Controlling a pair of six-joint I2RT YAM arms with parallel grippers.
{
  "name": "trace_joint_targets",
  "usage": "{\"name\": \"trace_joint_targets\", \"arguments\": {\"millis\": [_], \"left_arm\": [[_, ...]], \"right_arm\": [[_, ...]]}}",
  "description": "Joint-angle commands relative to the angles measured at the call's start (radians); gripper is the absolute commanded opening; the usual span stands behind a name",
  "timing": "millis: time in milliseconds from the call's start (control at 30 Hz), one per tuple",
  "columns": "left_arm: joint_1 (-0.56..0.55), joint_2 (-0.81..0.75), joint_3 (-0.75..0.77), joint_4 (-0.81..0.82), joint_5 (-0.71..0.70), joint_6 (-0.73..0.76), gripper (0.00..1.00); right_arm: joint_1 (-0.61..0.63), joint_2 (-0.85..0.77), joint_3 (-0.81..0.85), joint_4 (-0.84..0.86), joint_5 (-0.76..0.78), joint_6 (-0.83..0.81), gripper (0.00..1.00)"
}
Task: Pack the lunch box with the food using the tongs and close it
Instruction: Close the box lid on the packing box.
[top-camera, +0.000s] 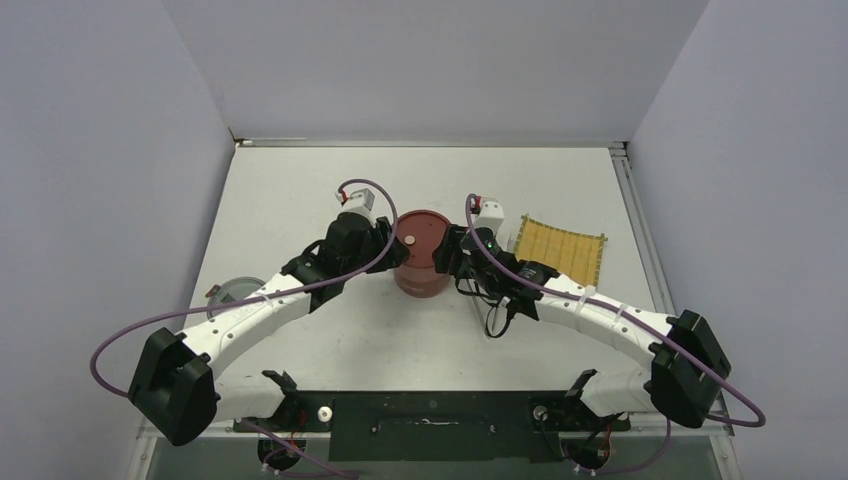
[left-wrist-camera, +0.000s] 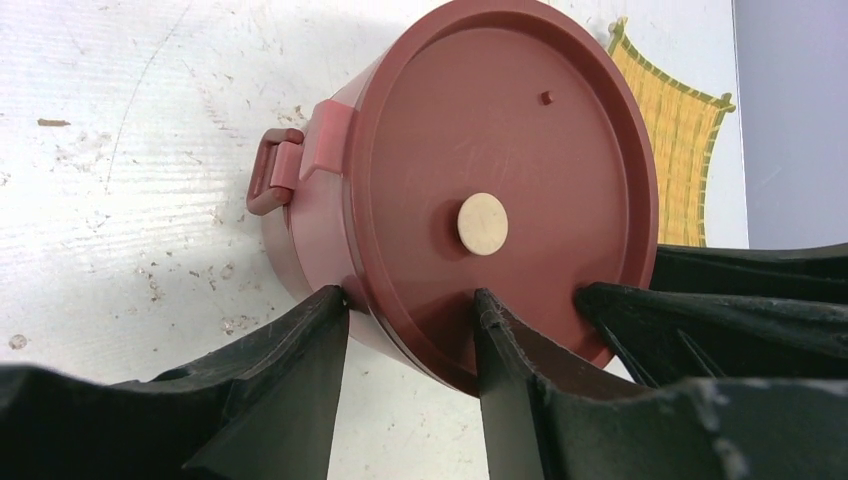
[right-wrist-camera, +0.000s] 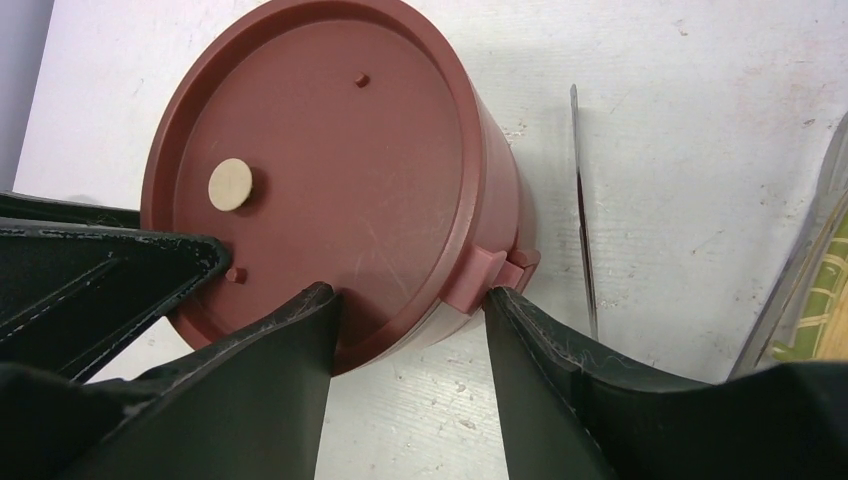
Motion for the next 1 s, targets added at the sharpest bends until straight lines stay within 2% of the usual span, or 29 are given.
{"name": "trace_joint_targets", "arguments": {"millis": [0, 133, 367, 767, 967], "left_arm": [[-0.006, 0.1, -0.052, -0.184, -0.018, 0.053, 0.4], [-0.006, 0.118, -0.051, -0.172, -0.012, 0.054, 0.39], [-0.004, 0.155, -0.062, -0.154, -0.006, 0.05, 0.3], [-0.004, 0.216, -0.114, -0.128, -0.005, 0.031, 0.17], [-0.004, 0.228, -0.111, -0.116, 0.007, 0.029, 0.17]], "right_arm": [[0.003, 0.096, -0.066, -0.243, 0.035, -0.031, 0.52], [0.003, 0.113, -0.059, -0.248, 0.04, -0.019, 0.49], [0.002, 0.145, -0.056, -0.247, 0.045, -0.008, 0.43], [0.002, 0.162, -0.044, -0.252, 0.042, -0.004, 0.43], [0.002, 0.153, -0.022, -0.268, 0.038, -0.002, 0.42]]}}
